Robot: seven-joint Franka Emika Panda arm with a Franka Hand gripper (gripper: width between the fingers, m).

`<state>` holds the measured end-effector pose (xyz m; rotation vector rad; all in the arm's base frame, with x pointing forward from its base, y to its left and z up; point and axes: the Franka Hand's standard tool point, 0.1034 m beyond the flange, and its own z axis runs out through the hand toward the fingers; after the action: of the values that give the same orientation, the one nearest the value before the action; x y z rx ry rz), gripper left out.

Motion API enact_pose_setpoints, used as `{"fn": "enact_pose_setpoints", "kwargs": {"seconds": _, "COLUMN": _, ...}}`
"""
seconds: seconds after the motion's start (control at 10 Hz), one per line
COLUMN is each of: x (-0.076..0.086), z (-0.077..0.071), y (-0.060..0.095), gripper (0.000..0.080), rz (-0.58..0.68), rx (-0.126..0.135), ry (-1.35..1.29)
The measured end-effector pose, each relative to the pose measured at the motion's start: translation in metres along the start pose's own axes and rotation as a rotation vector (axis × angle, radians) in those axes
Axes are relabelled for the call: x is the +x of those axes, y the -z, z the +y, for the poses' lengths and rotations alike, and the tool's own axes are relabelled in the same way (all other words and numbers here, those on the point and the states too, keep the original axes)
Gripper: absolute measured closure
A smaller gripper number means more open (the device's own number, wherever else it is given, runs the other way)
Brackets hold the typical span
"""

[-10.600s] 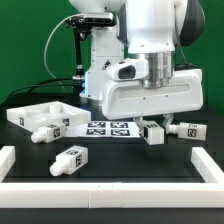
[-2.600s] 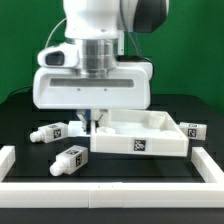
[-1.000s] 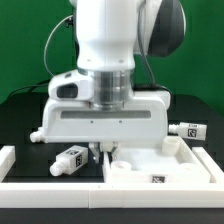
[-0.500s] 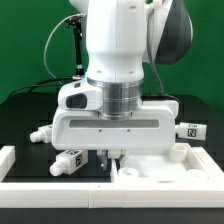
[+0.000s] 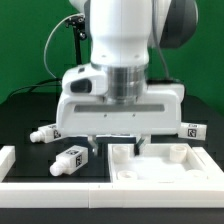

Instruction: Assemble one leg

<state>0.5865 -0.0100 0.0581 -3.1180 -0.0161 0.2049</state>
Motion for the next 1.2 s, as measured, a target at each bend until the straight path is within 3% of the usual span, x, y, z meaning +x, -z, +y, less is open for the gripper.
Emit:
{"fn": "enact_pose_setpoints", "kwargs": {"seconds": 0.1, "x": -0.003, "z": -0.004, "y": 0.012, "gripper": 0.0172, "rz": -0.006, "rx": 0.004, "ry": 0.006}}
{"fn": "enact_pose_setpoints", "kwargs": {"seconds": 0.2, "x": -0.002, "z": -0.010, "y": 0.021, "gripper": 0.0157, "rz": 0.003, "rx": 0.001, "ry": 0.014}}
{"fn": "enact_pose_setpoints", "kwargs": {"seconds": 0.5, "x": -0.003, "z": -0.013, "y": 0.019, "gripper": 0.0151, "rz": 0.001, "rx": 0.002, "ry": 0.012}}
{"fn": "enact_pose_setpoints", "kwargs": {"seconds": 0.8, "x": -0.035, "z": -0.050, "y": 0.020, "gripper": 0.0150, "rz": -0.045, "rx": 0.007, "ry": -0.001}}
{"fn": "enact_pose_setpoints", "kwargs": {"seconds": 0.9, "x": -0.038, "z": -0.056, "y": 0.022, "gripper": 0.0150, "rz": -0.039, "rx": 0.008, "ry": 0.006}}
{"fn": "enact_pose_setpoints", "kwargs": {"seconds": 1.1, "x": -0.042, "z": -0.053, "y": 0.019, "gripper": 0.0150, "rz": -0.099, "rx": 0.008, "ry": 0.004}}
{"fn": "enact_pose_setpoints", "kwargs": {"seconds": 1.2, "x": -0.047, "z": -0.055, "y": 0.018, "gripper": 0.0150, "rz": -0.206, "rx": 0.007, "ry": 0.005}}
